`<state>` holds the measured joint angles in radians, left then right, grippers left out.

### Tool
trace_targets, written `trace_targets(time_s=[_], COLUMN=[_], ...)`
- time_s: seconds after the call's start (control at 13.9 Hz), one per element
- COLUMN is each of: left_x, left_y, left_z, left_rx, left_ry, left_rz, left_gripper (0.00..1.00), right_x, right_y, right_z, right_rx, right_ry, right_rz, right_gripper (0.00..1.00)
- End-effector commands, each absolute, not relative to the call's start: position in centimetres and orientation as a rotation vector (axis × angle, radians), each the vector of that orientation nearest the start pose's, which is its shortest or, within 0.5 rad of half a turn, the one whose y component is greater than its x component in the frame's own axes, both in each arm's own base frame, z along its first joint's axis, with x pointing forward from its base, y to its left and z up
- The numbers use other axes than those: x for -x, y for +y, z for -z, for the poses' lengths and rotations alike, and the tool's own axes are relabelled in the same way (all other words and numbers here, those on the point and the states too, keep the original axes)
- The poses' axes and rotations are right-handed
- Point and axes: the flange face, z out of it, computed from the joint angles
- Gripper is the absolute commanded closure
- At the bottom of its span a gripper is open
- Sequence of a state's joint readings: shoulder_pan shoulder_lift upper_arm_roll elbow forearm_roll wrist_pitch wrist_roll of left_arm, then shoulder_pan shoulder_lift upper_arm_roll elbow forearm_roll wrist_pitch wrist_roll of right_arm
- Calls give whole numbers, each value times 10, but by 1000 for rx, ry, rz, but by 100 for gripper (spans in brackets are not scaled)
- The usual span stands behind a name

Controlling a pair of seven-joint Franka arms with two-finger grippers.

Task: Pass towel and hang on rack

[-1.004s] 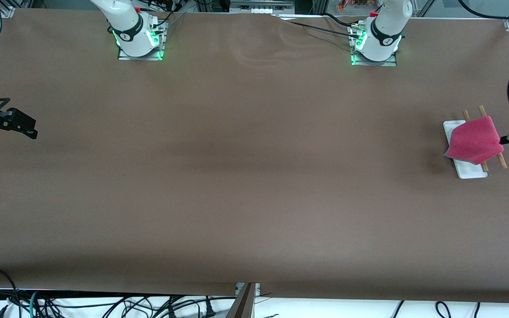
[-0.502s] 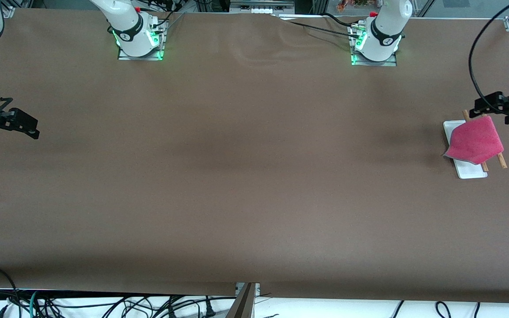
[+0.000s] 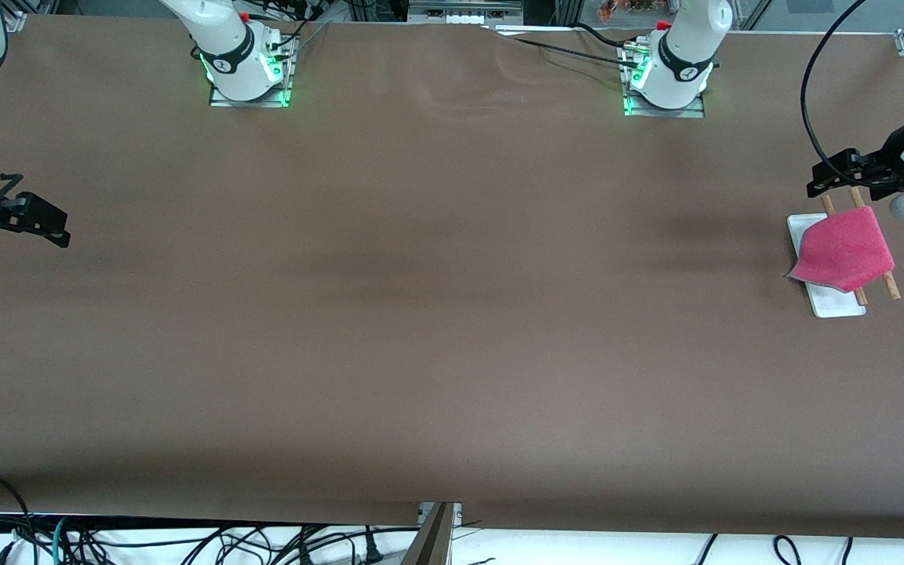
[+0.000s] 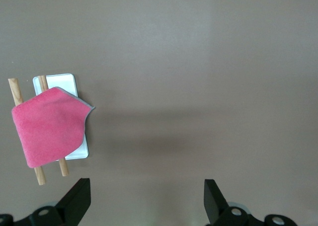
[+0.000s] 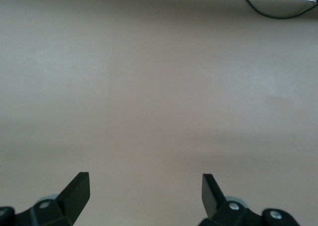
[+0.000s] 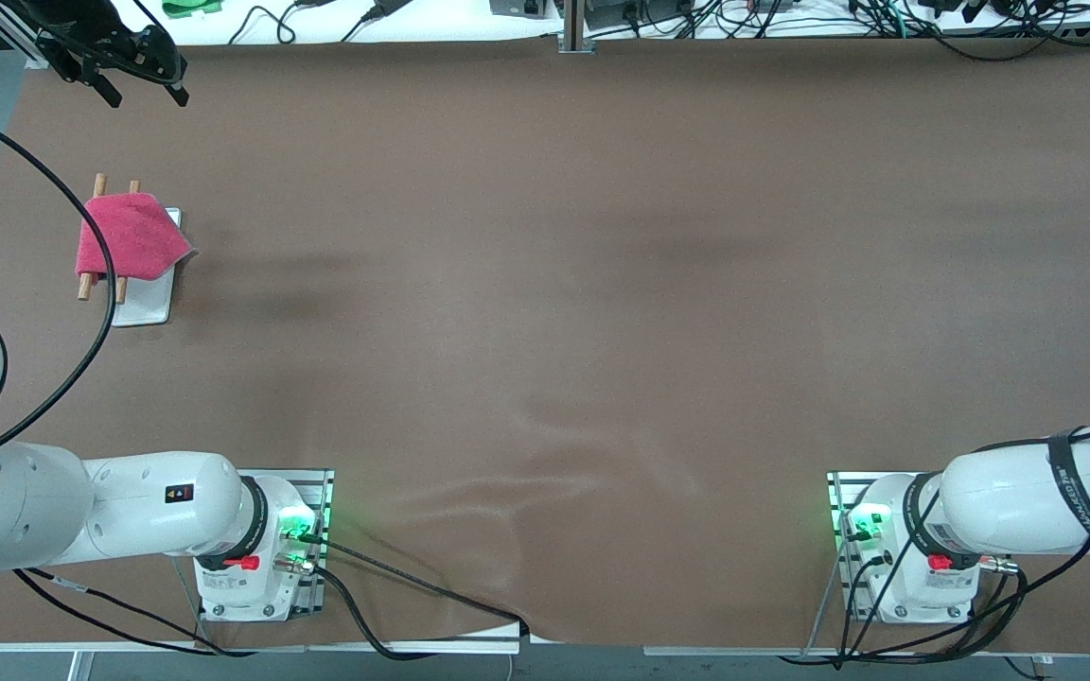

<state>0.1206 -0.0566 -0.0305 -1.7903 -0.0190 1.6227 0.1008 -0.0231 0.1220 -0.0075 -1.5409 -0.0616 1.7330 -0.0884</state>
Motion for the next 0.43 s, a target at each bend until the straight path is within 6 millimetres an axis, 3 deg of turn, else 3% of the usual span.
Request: trace_targets(time_s=[0.0, 0.36], left_x=[-533, -539], left_y=[45, 52], left_z=[-557, -565], left_rx=[3137, 3152], left_ry=[8, -27], left_rz=[-152, -204], left_gripper=[0, 0], right_x=[-607, -607], right_y=[-26, -26], right_z=[-586, -586], right_rx=[3213, 3213], right_ry=[-110, -113], right_rz=[116, 113], right_gripper=[0, 0])
